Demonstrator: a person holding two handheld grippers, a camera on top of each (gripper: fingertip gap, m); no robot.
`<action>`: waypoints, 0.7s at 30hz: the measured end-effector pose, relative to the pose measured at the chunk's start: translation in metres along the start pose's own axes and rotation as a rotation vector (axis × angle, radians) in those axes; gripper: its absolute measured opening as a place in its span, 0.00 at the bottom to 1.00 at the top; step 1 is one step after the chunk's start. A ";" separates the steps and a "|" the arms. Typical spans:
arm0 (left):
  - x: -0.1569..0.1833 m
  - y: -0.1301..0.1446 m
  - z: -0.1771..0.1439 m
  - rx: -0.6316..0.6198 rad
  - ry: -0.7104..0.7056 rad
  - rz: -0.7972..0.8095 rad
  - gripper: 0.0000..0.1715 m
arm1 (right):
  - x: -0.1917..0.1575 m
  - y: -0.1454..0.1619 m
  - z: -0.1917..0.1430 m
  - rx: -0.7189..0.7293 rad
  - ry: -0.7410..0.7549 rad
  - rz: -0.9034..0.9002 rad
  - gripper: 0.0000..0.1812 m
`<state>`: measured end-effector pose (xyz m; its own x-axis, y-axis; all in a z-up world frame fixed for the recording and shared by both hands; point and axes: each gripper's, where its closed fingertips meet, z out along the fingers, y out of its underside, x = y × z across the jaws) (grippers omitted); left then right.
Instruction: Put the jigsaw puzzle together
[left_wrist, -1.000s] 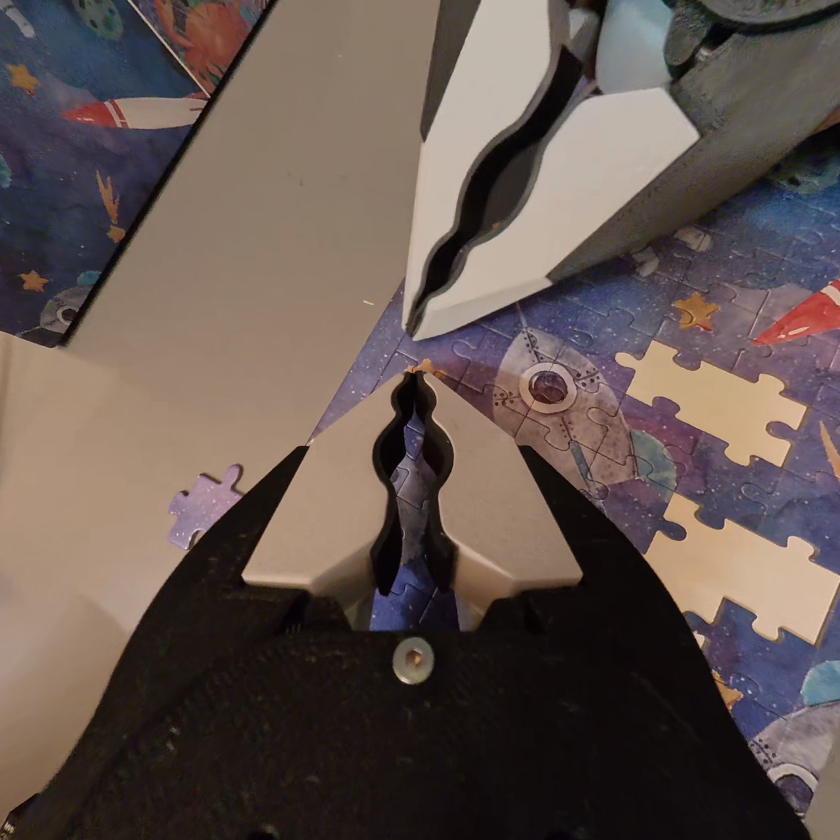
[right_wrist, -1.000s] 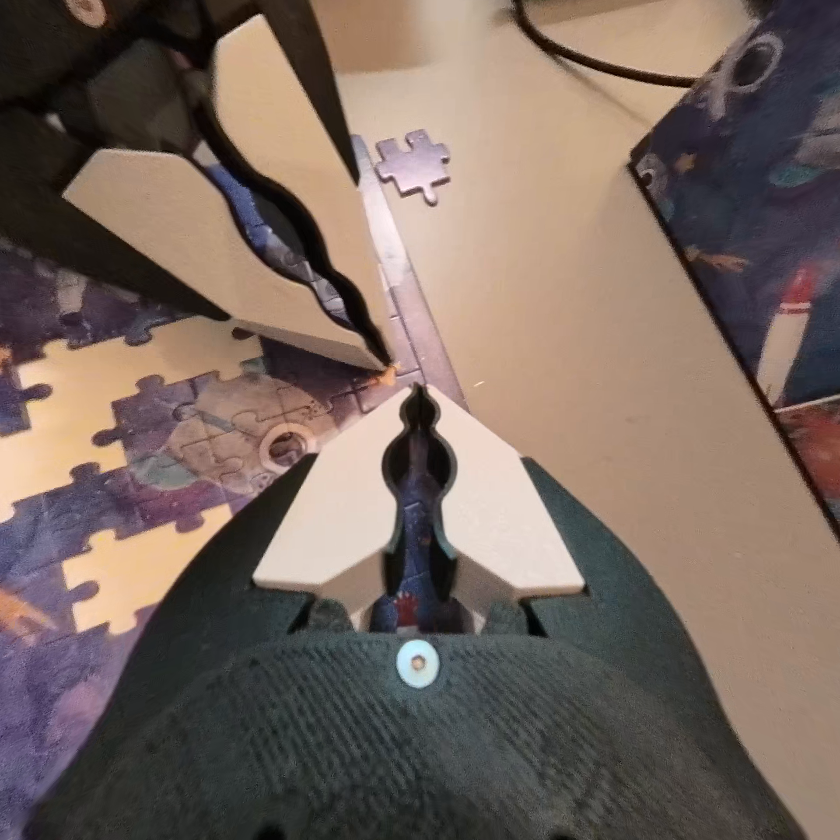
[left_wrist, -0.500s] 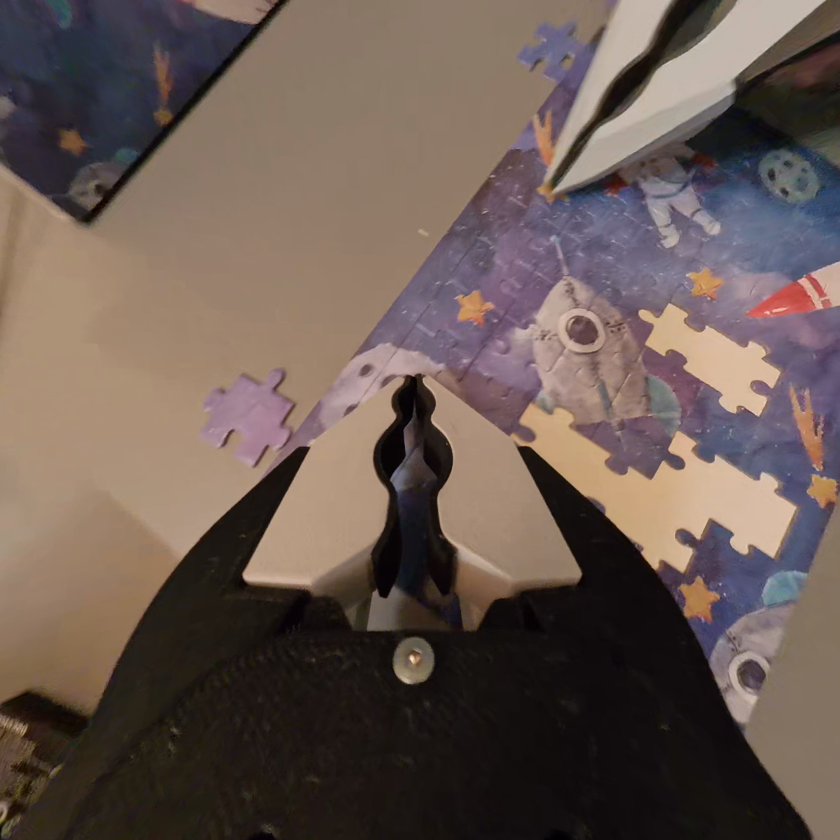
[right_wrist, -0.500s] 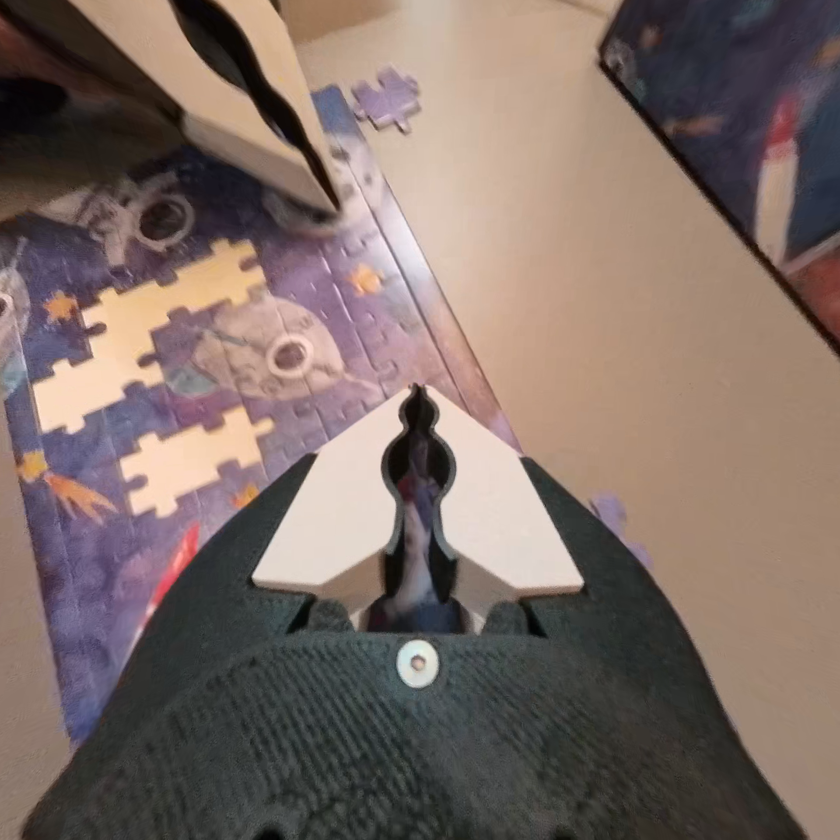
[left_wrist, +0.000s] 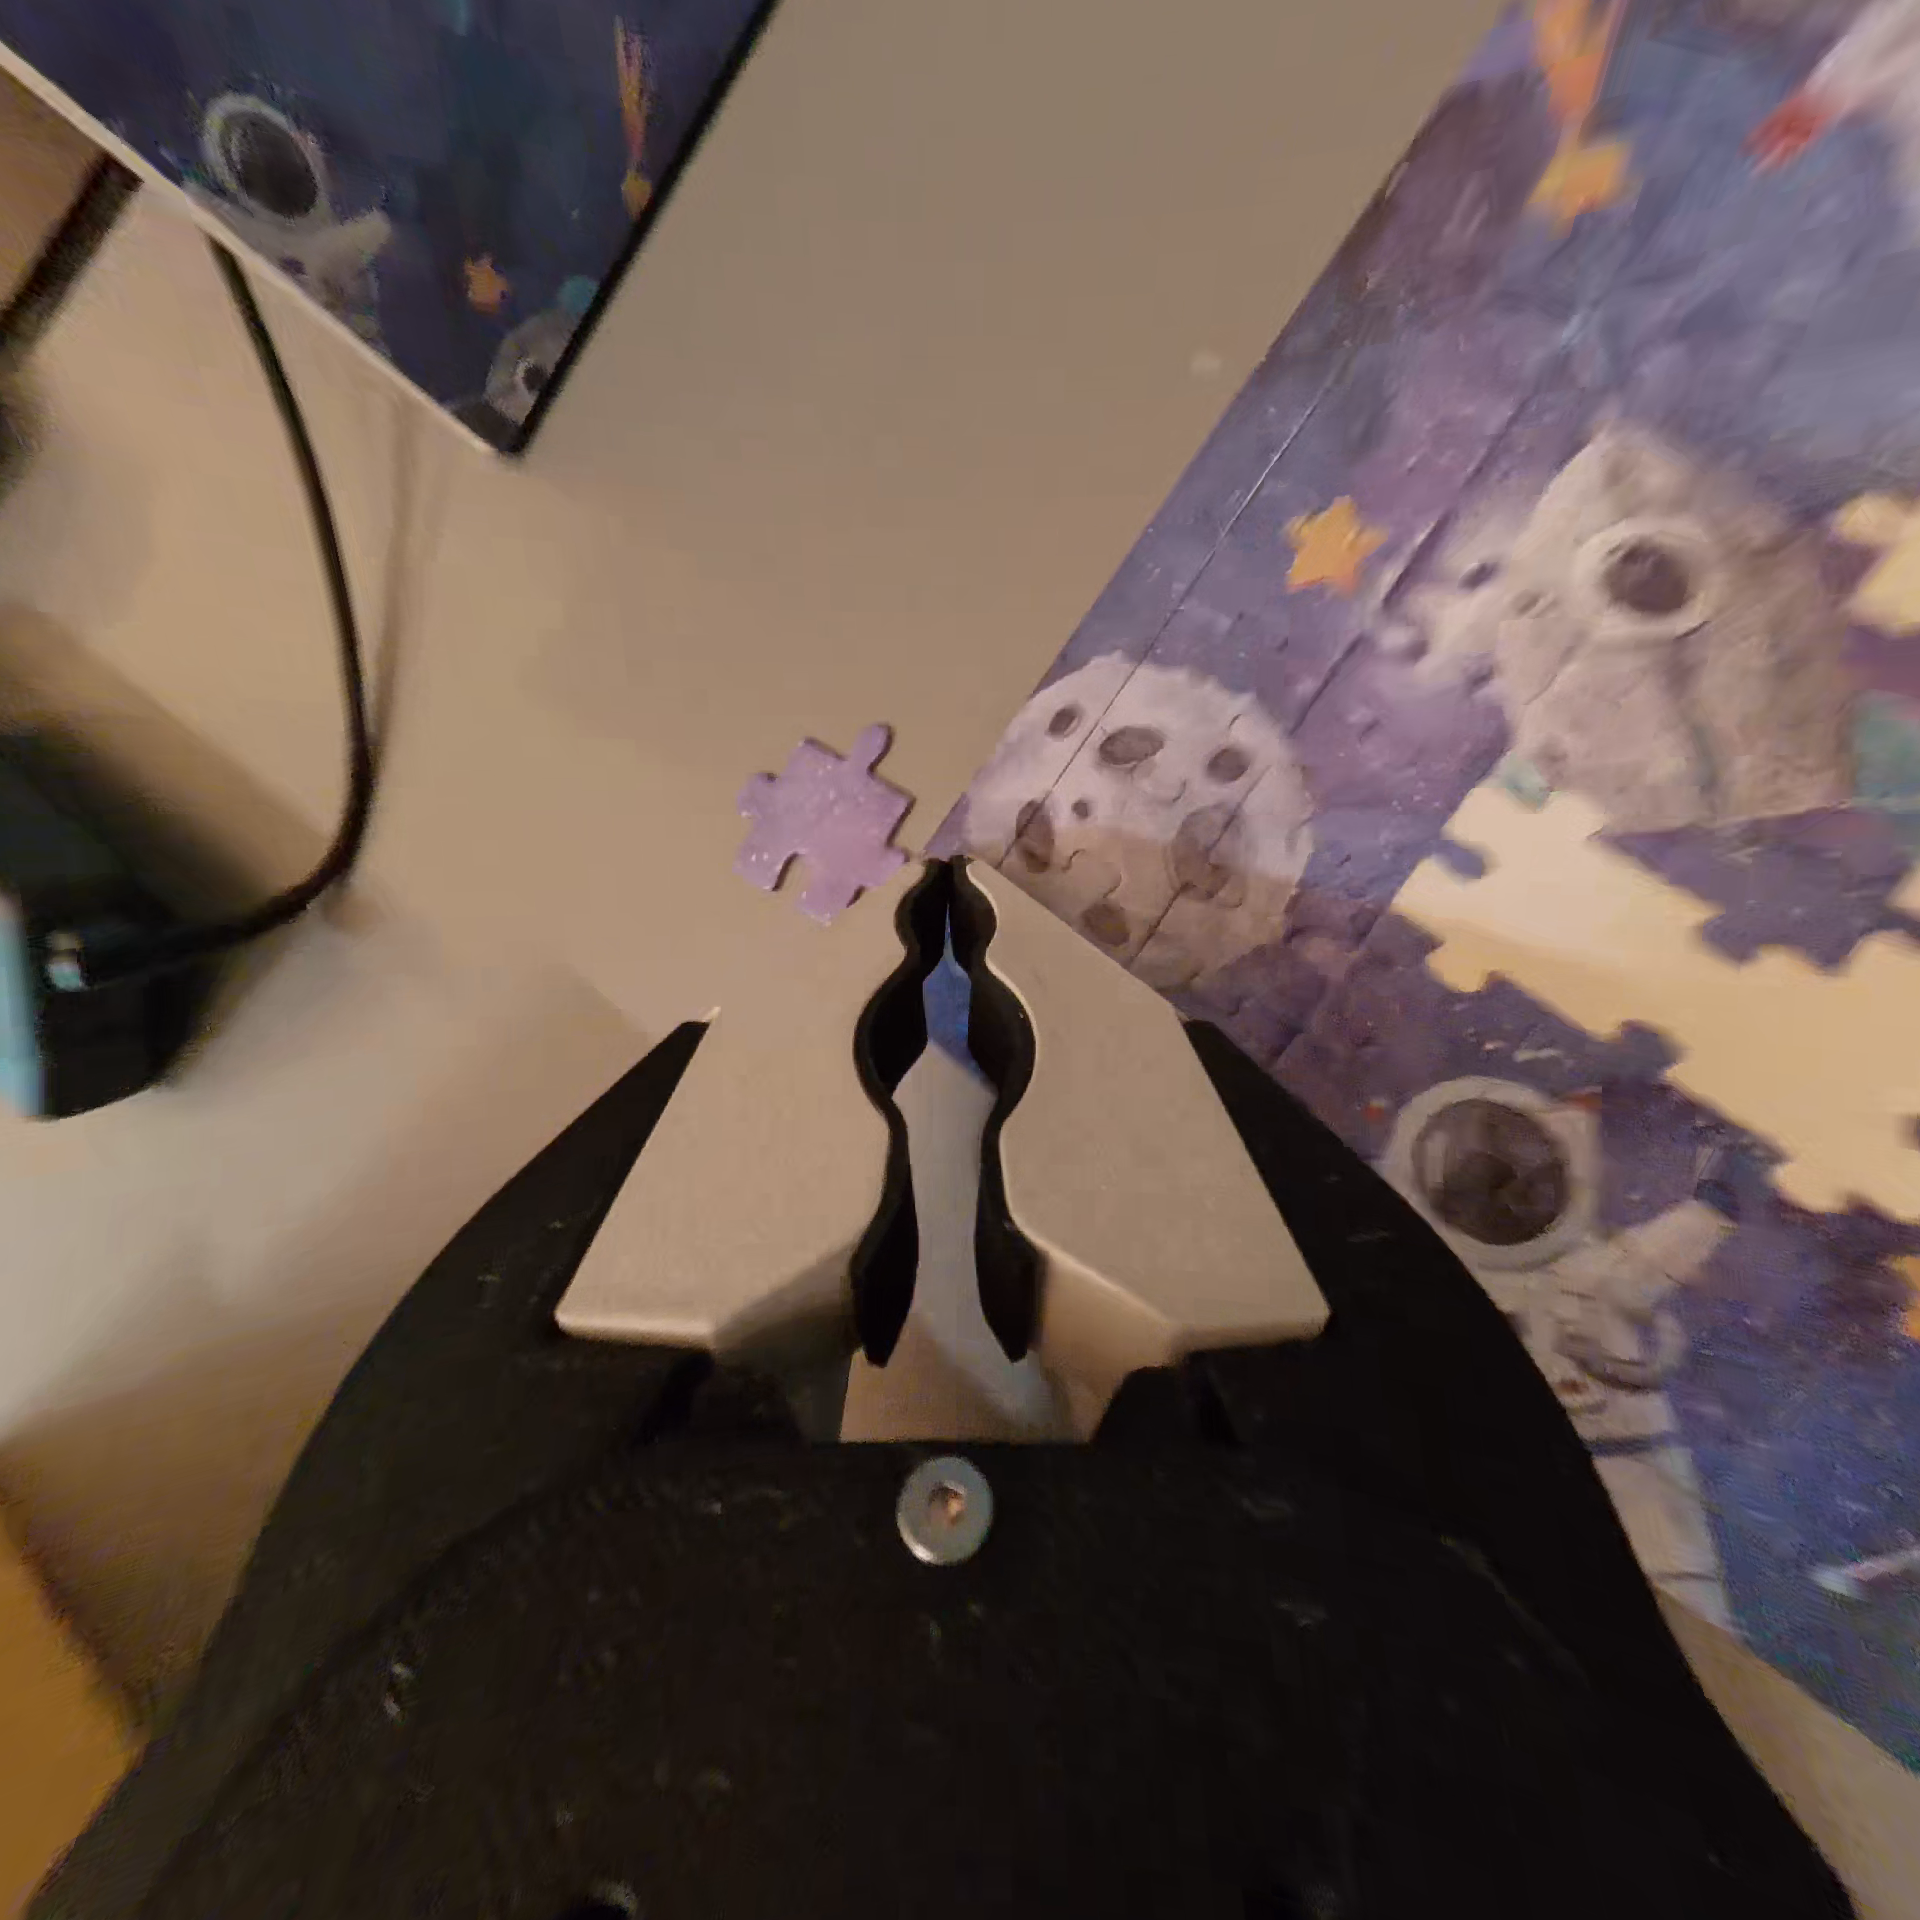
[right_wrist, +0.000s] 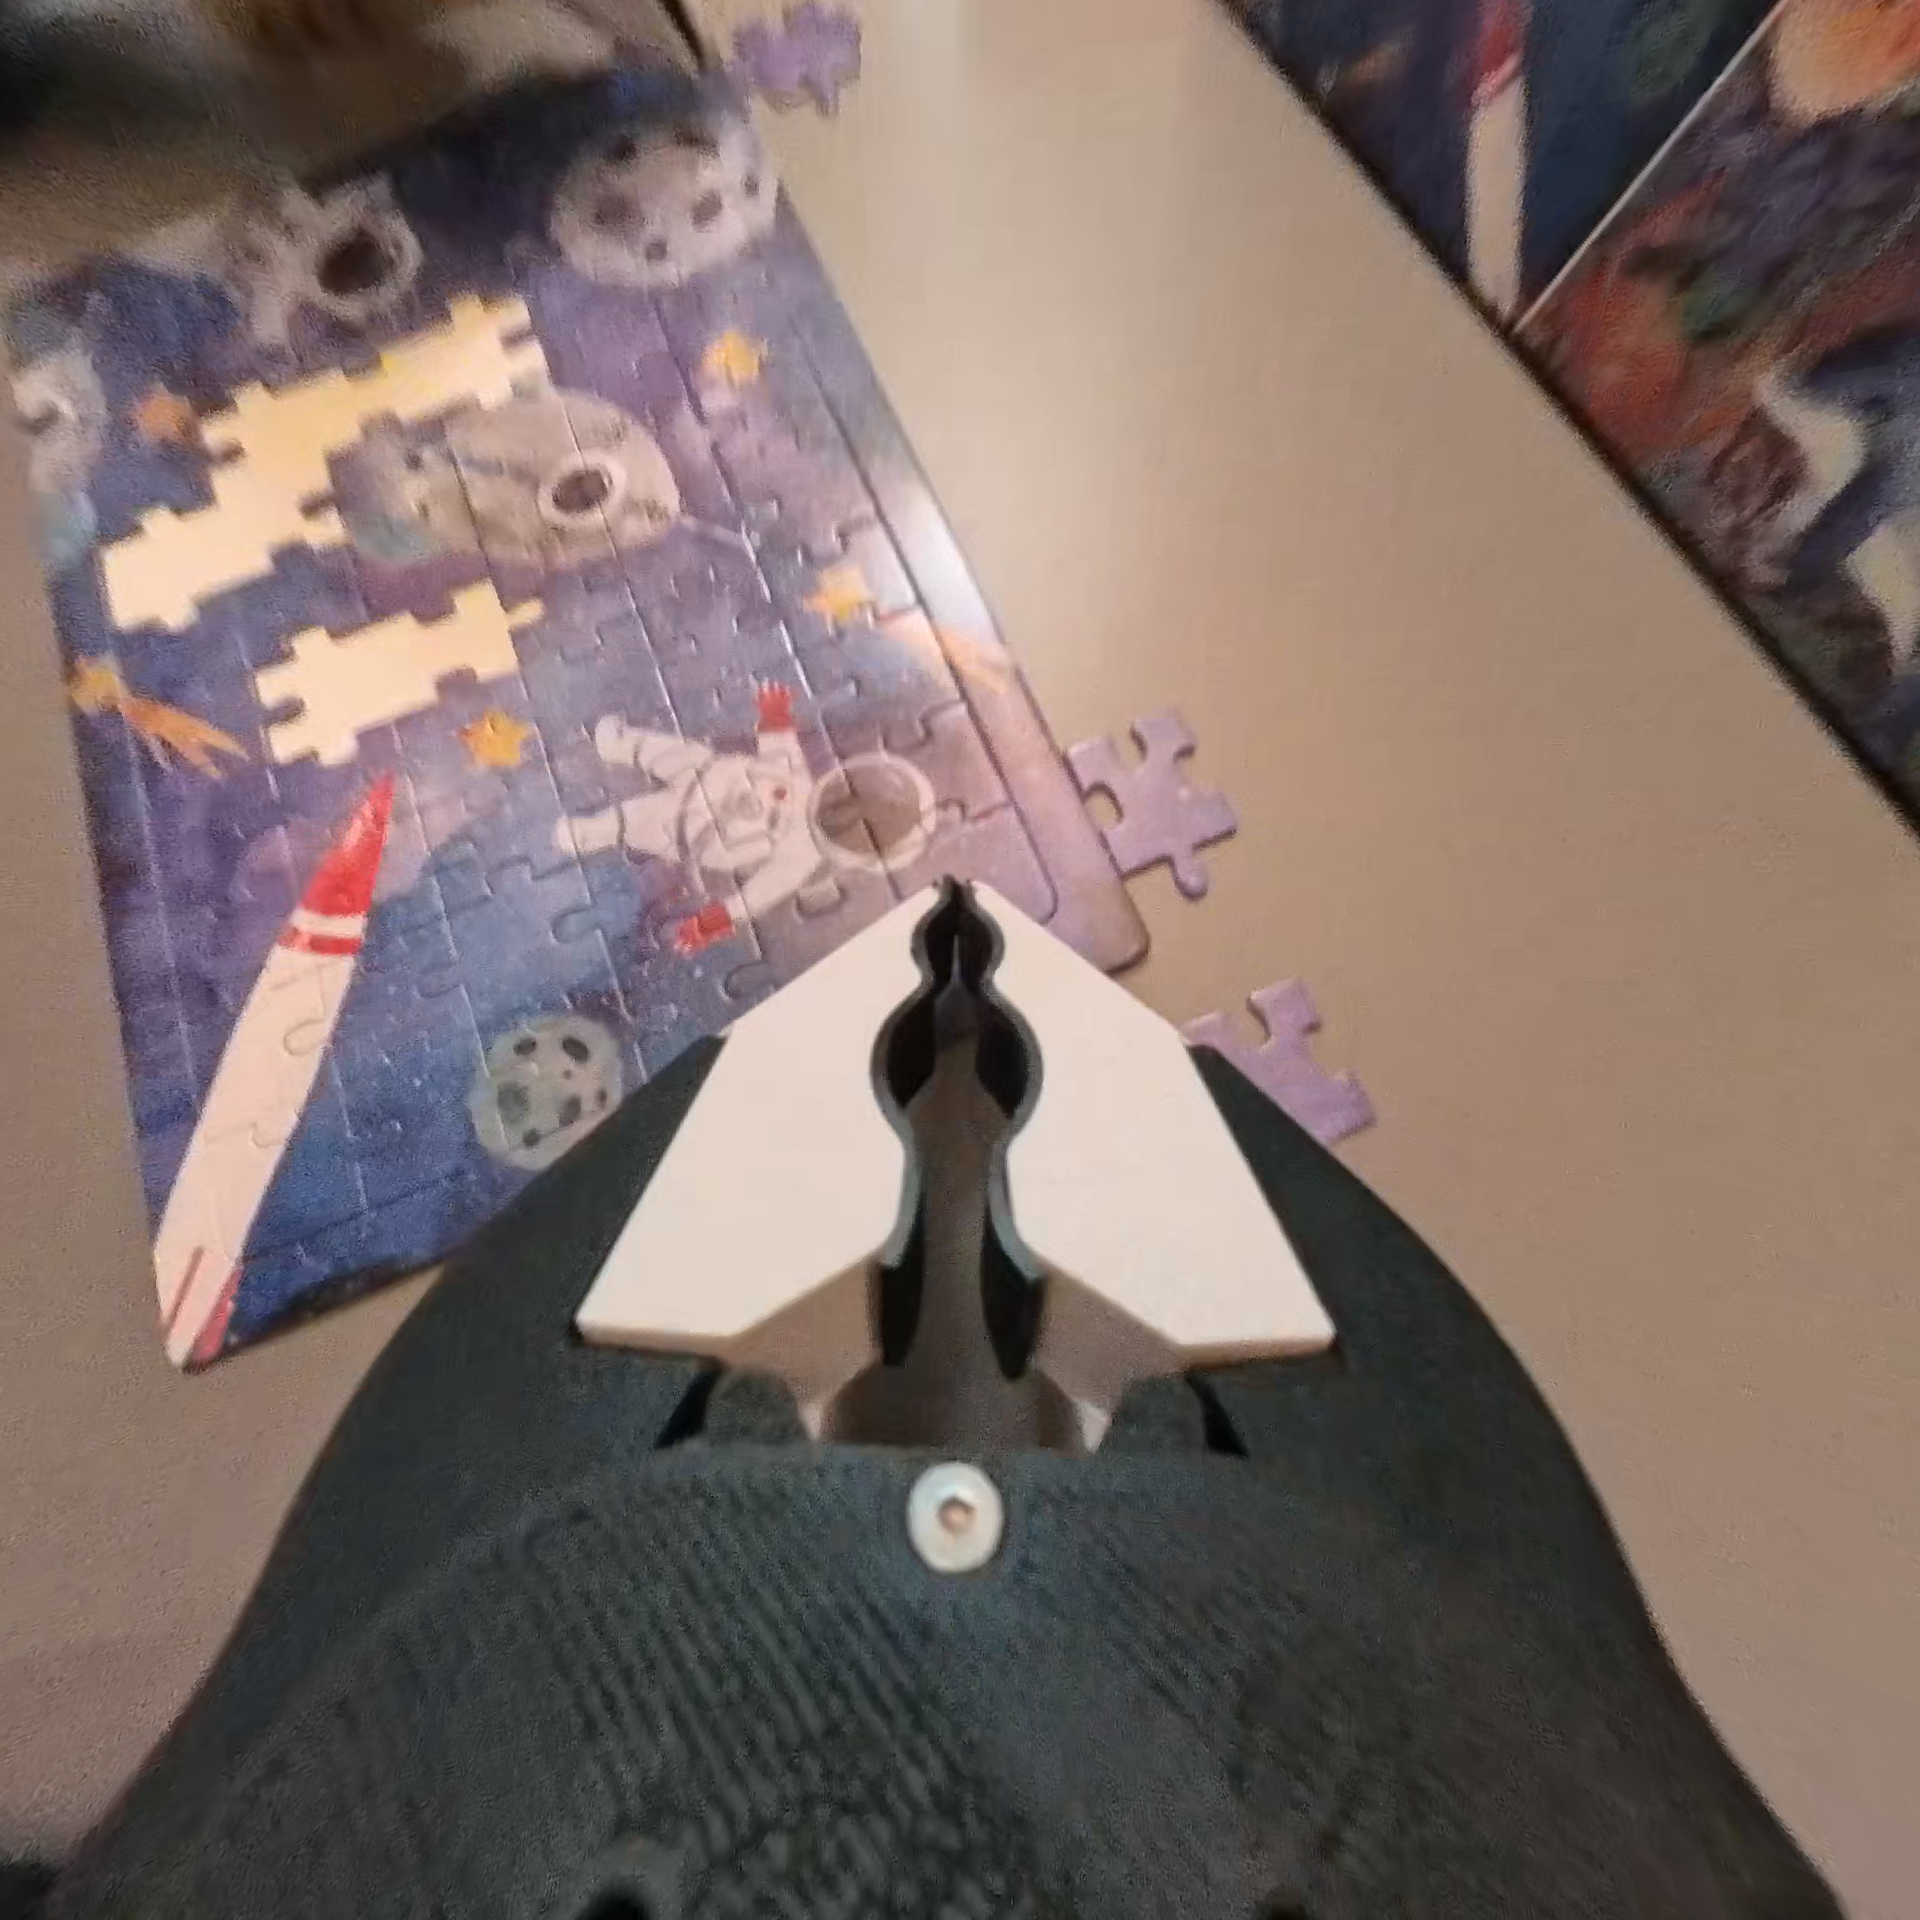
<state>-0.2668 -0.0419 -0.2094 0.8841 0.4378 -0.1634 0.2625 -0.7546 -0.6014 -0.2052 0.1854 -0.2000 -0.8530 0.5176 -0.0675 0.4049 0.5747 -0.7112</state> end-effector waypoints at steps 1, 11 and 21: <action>0.007 -0.011 -0.004 0.070 0.067 -0.049 0.00 | 0.003 -0.011 -0.004 0.077 0.003 0.016 0.00; 0.072 -0.048 0.021 0.151 0.172 0.002 0.00 | -0.044 -0.082 0.088 0.054 0.031 -0.051 0.00; 0.029 -0.012 0.008 0.049 0.077 -0.101 0.00 | -0.013 -0.019 0.031 -0.025 -0.001 0.151 0.00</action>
<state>-0.2478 -0.0159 -0.2131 0.8816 0.4702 -0.0406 0.3343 -0.6830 -0.6494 -0.2117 0.1479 -0.2075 -0.7822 0.5985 -0.1732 0.5366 0.5058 -0.6754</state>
